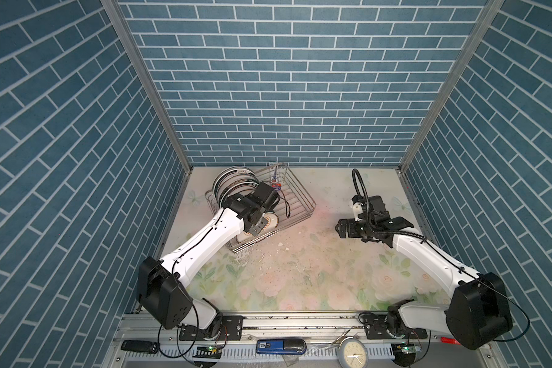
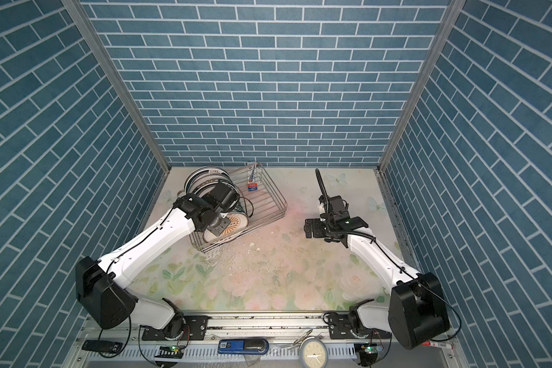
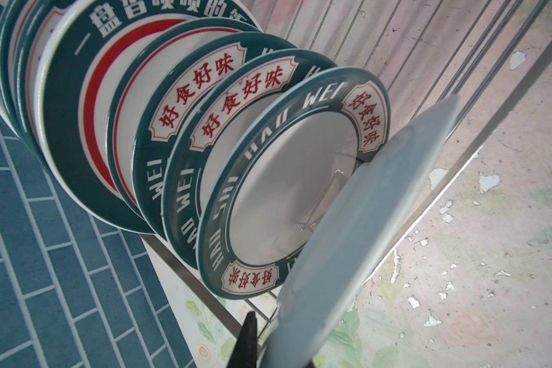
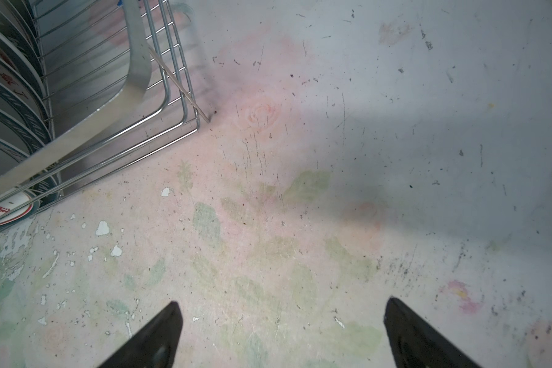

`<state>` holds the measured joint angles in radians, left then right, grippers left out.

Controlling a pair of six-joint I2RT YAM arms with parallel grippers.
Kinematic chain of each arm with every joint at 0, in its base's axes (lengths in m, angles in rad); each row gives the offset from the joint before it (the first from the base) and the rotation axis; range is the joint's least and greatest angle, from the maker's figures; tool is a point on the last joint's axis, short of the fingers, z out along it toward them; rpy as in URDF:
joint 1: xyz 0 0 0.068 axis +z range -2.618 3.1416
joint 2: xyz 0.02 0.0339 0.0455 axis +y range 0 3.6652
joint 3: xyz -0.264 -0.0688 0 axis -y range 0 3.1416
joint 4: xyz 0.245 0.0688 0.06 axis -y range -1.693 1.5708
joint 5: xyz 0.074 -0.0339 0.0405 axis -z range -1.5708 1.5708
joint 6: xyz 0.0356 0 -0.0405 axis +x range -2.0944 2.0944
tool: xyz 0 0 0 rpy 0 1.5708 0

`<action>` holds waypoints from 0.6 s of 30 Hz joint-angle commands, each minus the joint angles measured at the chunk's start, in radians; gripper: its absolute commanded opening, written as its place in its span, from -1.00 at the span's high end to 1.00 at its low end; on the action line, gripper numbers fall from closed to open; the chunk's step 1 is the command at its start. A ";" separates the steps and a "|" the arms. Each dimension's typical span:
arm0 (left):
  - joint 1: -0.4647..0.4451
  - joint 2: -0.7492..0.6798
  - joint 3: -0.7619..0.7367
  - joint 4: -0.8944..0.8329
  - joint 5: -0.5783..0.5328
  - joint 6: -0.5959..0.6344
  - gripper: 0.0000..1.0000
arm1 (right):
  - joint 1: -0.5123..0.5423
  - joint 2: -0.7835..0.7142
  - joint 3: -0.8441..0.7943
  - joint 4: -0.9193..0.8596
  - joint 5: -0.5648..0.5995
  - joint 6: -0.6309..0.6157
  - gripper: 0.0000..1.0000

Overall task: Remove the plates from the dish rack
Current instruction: 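Lift the gripped plate up out of the rack with the left gripper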

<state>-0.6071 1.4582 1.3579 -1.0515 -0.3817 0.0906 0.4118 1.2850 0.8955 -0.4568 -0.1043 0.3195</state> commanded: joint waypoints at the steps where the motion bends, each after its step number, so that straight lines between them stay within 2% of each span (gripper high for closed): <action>1: 0.000 -0.052 -0.010 -0.001 0.022 -0.078 1.00 | -0.002 -0.026 -0.021 0.027 0.035 0.044 -0.98; 14: 0.001 -0.074 -0.016 0.016 0.035 -0.067 1.00 | -0.002 -0.018 -0.013 0.045 0.023 0.053 -0.98; 18: 0.001 -0.114 -0.007 0.018 0.077 -0.053 1.00 | -0.002 -0.019 -0.011 0.040 0.023 0.053 -0.98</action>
<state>-0.6083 1.3857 1.3392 -1.0592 -0.3714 0.0895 0.4118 1.2739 0.8955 -0.4252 -0.0895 0.3443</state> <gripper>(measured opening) 0.111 0.991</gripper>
